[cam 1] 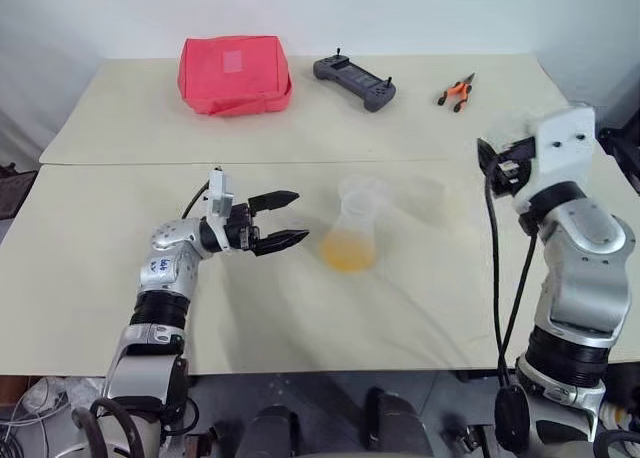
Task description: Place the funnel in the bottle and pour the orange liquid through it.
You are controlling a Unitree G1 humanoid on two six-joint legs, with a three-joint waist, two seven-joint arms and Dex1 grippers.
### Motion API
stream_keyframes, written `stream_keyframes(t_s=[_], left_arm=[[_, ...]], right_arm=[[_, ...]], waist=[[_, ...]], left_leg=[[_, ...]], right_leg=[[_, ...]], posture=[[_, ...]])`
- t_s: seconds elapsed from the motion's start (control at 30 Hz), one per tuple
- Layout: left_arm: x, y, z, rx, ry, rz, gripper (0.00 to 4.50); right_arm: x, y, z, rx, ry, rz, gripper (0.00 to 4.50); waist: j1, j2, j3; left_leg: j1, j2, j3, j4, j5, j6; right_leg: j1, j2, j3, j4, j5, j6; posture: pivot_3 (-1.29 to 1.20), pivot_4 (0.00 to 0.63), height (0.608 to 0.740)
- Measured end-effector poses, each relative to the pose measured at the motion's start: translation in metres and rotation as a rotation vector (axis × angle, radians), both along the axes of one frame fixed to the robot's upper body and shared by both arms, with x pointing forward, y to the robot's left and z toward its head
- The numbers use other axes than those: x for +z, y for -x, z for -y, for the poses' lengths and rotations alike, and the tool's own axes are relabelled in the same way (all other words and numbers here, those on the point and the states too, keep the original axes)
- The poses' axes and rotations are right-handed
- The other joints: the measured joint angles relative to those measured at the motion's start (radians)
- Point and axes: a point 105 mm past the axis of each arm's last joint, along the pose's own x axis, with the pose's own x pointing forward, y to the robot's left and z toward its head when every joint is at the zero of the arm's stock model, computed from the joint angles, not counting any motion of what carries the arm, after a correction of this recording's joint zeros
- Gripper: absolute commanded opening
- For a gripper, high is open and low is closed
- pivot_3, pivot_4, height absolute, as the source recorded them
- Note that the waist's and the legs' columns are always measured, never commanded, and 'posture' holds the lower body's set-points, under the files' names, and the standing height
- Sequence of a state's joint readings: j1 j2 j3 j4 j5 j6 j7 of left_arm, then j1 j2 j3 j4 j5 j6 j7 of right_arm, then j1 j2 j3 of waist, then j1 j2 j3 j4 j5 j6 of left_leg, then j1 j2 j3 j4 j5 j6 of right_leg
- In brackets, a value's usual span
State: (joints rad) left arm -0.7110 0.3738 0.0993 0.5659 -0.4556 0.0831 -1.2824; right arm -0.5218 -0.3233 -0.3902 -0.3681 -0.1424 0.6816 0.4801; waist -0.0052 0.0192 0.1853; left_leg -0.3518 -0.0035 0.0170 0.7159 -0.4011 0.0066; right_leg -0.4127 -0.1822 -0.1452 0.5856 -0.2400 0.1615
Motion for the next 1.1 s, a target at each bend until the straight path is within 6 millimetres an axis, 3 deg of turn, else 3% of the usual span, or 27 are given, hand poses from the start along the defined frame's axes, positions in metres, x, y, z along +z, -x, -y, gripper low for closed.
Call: stream_keyframes(t_s=[0.1, 0.27, 0.43, 0.7, 0.83, 0.9, 0.97, 1.1], left_arm=[[0.005, -0.007, 0.001, 0.045, -0.001, -0.010, 4.50], [0.008, -0.017, -0.004, 0.134, 0.004, -0.041, 4.50], [0.008, -0.026, -0.015, 0.249, -0.044, -0.072, 4.50], [0.001, -0.022, -0.014, 0.240, -0.080, -0.086, 4.50], [0.003, -0.016, -0.019, 0.203, -0.116, -0.045, 4.50], [0.004, -0.012, -0.023, 0.173, -0.135, -0.022, 4.50], [0.002, -0.003, -0.029, 0.118, -0.168, 0.006, 4.50], [-0.010, 0.014, -0.053, 0.065, -0.240, -0.010, 4.50]], right_arm=[[-0.007, -0.001, 0.006, 0.000, -0.059, -0.014, 2.79], [-0.016, 0.000, 0.008, 0.023, -0.092, -0.027, 4.43], [-0.013, 0.003, 0.010, 0.040, -0.082, -0.009, 4.47], [0.017, 0.008, 0.009, 0.097, -0.038, 0.086, 4.47], [0.051, 0.021, -0.012, 0.279, -0.020, 0.145, 4.47], [0.055, 0.034, -0.027, 0.409, -0.003, 0.131, 4.47], [0.039, 0.050, -0.036, 0.522, 0.055, 0.042, 4.47], [-0.009, 0.080, -0.036, 0.683, 0.060, -0.169, 4.47]], waist=[[-0.004, 0.000, 0.000], [-0.009, 0.000, 0.000], [-0.012, 0.000, 0.000], [-0.015, 0.000, 0.000], [-0.021, 0.000, 0.000], [-0.020, 0.000, 0.000], [-0.014, -0.001, 0.000], [-0.006, -0.001, 0.000]], left_leg=[[0.001, 0.000, 0.000, 0.000, 0.000, 0.000], [0.001, 0.000, 0.001, 0.000, 0.000, 0.000], [0.001, 0.000, 0.001, 0.000, 0.000, 0.000], [0.001, 0.000, 0.001, 0.000, 0.000, 0.000], [0.001, 0.000, 0.001, -0.001, 0.000, 0.000], [0.001, 0.000, 0.001, -0.001, 0.000, 0.000], [0.000, 0.000, 0.001, -0.001, 0.000, 0.000], [0.001, 0.000, 0.002, -0.001, 0.000, 0.000]], right_leg=[[0.000, 0.000, 0.001, 0.000, 0.000, 0.000], [0.000, 0.000, 0.001, 0.000, 0.000, 0.000], [0.000, 0.000, 0.001, 0.000, 0.000, 0.000], [0.000, 0.000, 0.001, 0.001, 0.000, 0.000], [0.000, 0.000, 0.001, 0.000, 0.000, 0.000], [0.000, 0.000, 0.001, 0.000, 0.000, 0.000], [0.000, 0.000, 0.001, -0.001, 0.000, 0.000], [0.000, 0.000, 0.001, -0.002, 0.000, 0.000]], posture=[[0.00, 0.150, 0.740], [0.00, 0.150, 0.740], [0.00, 0.150, 0.740], [0.00, 0.150, 0.740], [0.00, 0.150, 0.740], [0.00, 0.150, 0.740], [0.00, 0.150, 0.740], [0.00, 0.150, 0.740]])
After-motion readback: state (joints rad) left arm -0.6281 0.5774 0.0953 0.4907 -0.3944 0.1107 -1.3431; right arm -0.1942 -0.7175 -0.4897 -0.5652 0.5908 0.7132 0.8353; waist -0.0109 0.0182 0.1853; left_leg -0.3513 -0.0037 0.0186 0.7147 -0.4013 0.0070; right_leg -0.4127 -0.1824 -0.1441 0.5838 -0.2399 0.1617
